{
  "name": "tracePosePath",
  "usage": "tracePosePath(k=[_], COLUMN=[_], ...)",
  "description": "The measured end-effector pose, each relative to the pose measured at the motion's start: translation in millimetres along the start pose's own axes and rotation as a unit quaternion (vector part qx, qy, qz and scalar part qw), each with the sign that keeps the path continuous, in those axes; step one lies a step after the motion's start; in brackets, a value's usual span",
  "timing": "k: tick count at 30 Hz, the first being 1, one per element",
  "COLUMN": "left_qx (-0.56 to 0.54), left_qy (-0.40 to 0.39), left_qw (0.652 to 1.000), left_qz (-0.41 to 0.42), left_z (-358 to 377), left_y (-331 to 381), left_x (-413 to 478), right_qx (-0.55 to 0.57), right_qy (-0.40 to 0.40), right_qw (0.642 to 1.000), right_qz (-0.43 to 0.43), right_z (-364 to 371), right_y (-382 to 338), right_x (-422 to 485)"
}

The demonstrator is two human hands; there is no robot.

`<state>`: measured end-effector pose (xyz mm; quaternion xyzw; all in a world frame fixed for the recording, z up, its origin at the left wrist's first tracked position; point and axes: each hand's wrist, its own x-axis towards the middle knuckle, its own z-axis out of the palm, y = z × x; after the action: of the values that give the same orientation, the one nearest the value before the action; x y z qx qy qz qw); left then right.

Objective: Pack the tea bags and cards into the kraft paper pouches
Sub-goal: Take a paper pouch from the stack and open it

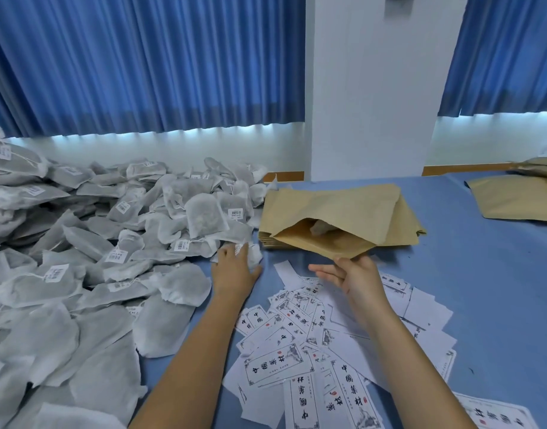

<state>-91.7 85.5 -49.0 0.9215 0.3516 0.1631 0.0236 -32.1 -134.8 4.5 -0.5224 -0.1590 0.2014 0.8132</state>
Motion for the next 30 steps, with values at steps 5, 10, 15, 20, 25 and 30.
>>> tracePosePath(k=[5, 10, 15, 20, 25, 30], left_qx=[0.083, -0.1, -0.285, -0.311, -0.154, -0.023], left_qy=[0.019, -0.024, 0.212, 0.247, 0.187, -0.08], left_qw=[0.996, 0.994, 0.933, 0.841, 0.881, 0.99], left_qz=[-0.037, -0.026, 0.059, 0.368, 0.406, 0.111], left_z=[-5, -7, -24, -57, -75, -80], left_y=[4, -7, -1, 39, 103, 138], left_x=[5, 0, -32, -65, -59, -11], right_qx=[0.01, 0.023, 0.019, -0.007, -0.055, -0.035], right_qy=[0.028, 0.026, 0.019, 0.037, 0.027, -0.034], right_qw=[0.999, 0.999, 0.999, 0.999, 0.998, 0.999], right_qz=[0.018, 0.012, 0.021, 0.036, 0.034, 0.016], right_z=[2, -5, -8, -8, -11, -4], right_y=[-2, -1, 1, 8, 11, 13], right_x=[0, 3, 5, 8, 4, -10])
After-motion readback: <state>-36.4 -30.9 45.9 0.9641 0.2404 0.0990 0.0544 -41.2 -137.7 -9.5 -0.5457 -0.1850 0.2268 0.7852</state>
